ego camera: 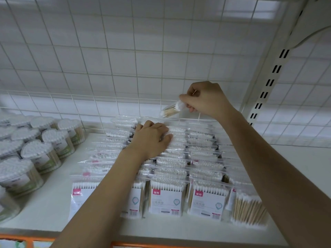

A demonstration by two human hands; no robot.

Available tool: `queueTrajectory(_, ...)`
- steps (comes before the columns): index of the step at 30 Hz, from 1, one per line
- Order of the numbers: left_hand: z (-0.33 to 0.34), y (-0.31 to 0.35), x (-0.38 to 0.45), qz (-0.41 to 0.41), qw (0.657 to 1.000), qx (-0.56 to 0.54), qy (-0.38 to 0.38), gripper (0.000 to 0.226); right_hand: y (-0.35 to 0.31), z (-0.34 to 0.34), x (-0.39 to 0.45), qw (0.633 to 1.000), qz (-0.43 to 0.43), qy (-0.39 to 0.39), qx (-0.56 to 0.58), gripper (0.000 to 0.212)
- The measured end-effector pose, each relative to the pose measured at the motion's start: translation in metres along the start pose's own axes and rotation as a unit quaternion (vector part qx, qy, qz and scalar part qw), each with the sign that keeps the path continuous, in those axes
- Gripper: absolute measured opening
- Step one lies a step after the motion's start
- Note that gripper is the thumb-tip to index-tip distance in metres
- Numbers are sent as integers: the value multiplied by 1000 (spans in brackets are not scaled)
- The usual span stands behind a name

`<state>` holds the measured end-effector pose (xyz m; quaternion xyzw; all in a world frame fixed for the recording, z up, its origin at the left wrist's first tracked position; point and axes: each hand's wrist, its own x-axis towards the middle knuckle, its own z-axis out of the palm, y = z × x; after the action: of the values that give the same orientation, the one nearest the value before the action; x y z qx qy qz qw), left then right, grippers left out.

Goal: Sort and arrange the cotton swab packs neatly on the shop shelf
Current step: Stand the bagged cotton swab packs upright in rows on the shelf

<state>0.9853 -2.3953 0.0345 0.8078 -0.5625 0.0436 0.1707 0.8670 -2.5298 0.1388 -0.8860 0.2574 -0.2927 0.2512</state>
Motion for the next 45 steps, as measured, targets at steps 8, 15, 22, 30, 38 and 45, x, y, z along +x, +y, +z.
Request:
queueTrajectory(8, 2, -2, 1, 4, 1000, -3, 2, 44, 13, 2, 0, 983, -103, 24, -153, 13)
queueTrajectory(15, 2, -1, -1, 8, 1000, 3, 7, 45, 19, 17, -1, 956, -173, 76, -224, 18)
queueTrajectory(22, 1, -1, -1, 7, 1000, 6, 6, 45, 24, 19, 3, 952, -172, 54, -249, 25)
queueTrajectory(30, 1, 0, -1, 4, 1000, 12, 2, 46, 30, 39, 5, 951, -135, -38, -276, 28)
queueTrajectory(38, 1, 1, 1, 7, 1000, 19, -2, 45, 34, 58, 5, 949, -81, -120, -279, 39)
queueTrajectory(45, 0, 1, 2, 16, 999, 34, -10, 45, 38, 62, -1, 961, -51, -179, -206, 37)
